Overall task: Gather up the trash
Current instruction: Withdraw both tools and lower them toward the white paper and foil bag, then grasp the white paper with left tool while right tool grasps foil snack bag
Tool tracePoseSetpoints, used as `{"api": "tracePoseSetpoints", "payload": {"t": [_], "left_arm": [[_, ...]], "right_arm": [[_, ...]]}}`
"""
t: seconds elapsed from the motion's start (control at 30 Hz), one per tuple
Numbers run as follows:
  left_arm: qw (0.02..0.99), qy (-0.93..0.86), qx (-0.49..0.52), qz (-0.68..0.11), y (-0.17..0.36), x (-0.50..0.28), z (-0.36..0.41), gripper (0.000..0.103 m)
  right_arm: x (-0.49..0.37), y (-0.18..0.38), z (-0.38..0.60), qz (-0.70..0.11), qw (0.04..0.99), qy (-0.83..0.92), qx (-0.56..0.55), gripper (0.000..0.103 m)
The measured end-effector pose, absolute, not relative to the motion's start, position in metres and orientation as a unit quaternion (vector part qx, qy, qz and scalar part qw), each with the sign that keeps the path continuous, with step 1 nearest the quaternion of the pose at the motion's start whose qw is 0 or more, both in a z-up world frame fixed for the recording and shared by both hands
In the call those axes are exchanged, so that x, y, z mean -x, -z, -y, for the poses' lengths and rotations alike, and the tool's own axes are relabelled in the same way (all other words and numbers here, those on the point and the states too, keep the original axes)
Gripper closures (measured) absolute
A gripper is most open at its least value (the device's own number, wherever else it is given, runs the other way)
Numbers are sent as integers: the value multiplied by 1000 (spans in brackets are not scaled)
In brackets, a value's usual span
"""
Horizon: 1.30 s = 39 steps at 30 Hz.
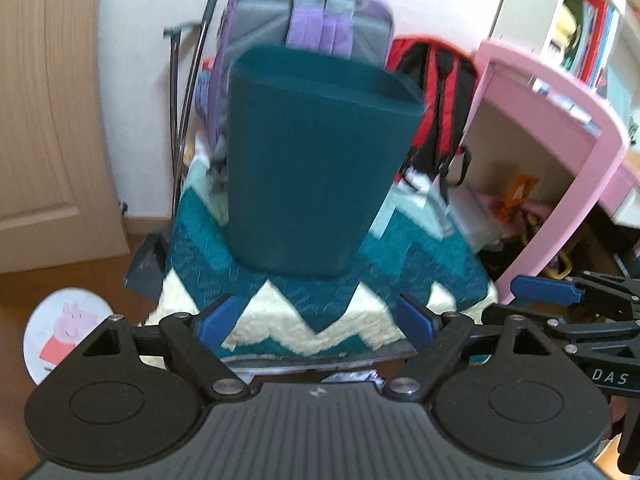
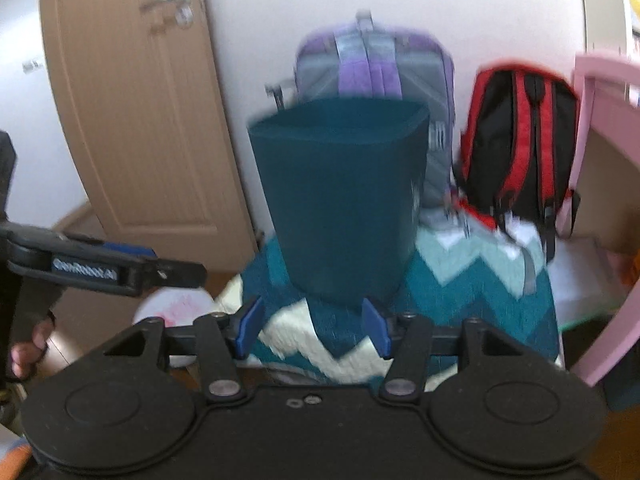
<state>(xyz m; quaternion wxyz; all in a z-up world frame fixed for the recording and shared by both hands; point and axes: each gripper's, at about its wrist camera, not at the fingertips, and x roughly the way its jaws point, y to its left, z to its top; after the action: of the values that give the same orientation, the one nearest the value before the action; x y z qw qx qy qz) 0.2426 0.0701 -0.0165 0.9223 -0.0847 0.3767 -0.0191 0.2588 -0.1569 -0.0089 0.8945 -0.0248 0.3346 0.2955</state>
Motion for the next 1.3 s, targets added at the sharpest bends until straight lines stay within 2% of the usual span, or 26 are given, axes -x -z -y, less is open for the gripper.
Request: {"api": "tracePoseSetpoints", "payload": {"t": [0.47, 0.97, 1.17, 1.3], "left_arm": [[828, -19, 116, -548, 218, -297, -112, 17], [783, 17, 54, -619, 376, -336, -115, 17], [767, 60, -5, -639, 438, -331, -99, 17], [763, 91, -70, -636, 475, -322, -83, 17]], "right_arm": [[-313, 209, 157, -504, 836, -216, 13, 48], [-386, 362, 162, -575, 807, -132, -25, 48], [-411, 412, 159, -585, 804, -104, -17, 48], [-428, 443, 181, -599, 795, -49, -79, 49]]}}
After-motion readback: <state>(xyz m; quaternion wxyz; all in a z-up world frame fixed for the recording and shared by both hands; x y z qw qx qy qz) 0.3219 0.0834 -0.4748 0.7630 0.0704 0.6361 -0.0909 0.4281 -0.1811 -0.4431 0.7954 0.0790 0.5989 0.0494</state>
